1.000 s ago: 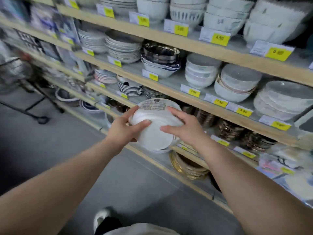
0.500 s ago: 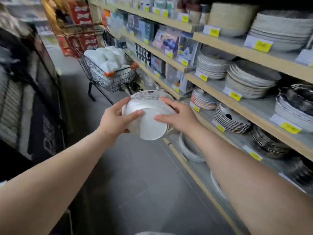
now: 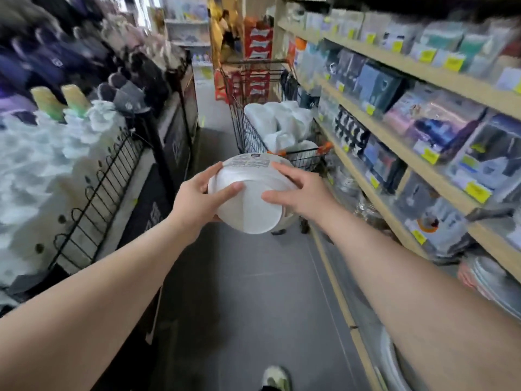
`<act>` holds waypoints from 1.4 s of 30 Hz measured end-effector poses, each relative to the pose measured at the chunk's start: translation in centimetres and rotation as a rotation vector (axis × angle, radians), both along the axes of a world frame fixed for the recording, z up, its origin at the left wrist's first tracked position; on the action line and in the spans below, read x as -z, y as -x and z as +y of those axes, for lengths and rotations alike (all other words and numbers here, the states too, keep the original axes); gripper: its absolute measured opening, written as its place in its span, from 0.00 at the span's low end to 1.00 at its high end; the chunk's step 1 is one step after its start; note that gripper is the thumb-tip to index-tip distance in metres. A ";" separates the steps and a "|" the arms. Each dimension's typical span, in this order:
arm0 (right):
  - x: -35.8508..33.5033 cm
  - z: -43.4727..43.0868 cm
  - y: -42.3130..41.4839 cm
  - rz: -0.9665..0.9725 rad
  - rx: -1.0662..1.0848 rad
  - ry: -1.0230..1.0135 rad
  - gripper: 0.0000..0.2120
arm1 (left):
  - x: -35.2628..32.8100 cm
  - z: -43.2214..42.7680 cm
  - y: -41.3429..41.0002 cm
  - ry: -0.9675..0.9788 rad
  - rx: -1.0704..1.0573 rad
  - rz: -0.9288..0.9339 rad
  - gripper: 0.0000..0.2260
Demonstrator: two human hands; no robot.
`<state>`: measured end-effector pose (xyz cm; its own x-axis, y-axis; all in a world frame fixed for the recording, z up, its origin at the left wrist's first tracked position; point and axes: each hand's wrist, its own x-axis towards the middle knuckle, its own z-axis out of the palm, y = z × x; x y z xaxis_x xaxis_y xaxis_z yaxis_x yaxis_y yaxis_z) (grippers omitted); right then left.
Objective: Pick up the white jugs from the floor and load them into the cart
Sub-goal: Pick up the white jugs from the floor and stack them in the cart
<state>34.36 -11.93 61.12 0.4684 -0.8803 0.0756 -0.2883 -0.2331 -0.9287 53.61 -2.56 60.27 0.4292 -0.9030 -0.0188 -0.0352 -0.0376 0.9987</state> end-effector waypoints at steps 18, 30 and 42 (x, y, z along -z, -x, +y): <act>0.6 -37.7 -21.7 -0.060 -0.099 -0.086 0.35 | 0.8 -36.6 -21.2 -0.028 -0.095 -0.061 0.36; 0.7 -59.7 -32.2 -0.124 0.086 -0.151 0.34 | -0.5 -61.2 -33.3 -0.050 0.028 -0.142 0.32; 3.0 -84.8 -31.9 -0.156 0.323 -0.226 0.36 | 0.9 -90.3 -33.5 -0.091 0.182 -0.269 0.29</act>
